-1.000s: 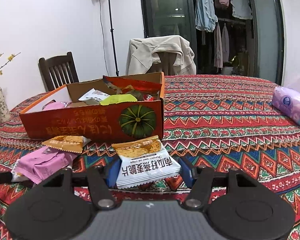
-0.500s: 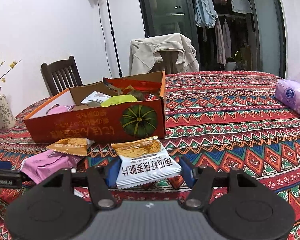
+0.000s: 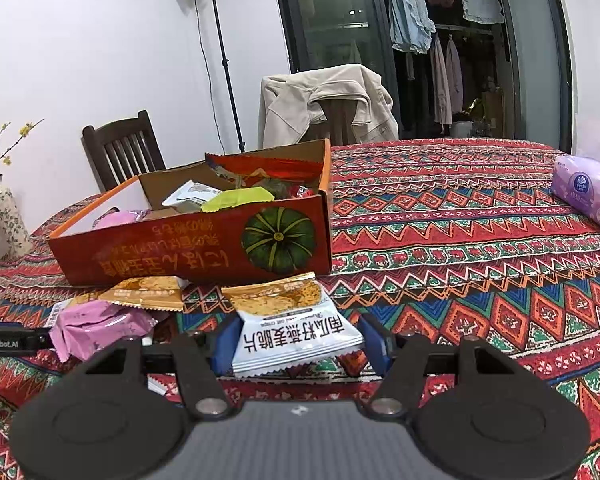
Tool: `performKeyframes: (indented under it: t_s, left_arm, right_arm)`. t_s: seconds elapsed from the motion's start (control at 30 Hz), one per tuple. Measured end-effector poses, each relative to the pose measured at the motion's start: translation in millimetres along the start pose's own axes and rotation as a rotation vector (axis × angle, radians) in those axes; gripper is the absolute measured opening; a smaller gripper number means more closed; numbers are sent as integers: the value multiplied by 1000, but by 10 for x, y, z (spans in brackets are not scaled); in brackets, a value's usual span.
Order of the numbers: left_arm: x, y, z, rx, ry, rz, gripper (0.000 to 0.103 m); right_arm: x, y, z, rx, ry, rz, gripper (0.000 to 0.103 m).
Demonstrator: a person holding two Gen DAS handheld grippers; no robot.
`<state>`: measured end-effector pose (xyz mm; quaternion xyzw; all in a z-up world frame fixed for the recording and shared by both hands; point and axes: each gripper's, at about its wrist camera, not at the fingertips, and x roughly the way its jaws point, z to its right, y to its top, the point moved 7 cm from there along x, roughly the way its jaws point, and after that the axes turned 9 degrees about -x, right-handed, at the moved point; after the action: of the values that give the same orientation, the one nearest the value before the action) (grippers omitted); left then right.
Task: Organize snacks
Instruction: 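Grasp another white biscuit packet with the left gripper while the right holds its packet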
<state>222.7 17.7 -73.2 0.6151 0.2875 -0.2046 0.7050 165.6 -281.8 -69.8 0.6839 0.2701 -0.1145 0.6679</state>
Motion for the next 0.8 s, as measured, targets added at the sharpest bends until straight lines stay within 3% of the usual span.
performKeyframes:
  t_s: [0.3,0.63,0.8]
  left_arm:
    - [79,172,131,55,3,1,103]
    - [412,186,219,-30,46,-73,103]
    - [398,162,160,-67,57,-57,103]
  right_arm:
    - [-5,3,11,7,2,4,63]
    - [-1,5,7,11,12,4,63]
    - [4,4,3,10,17,3,63]
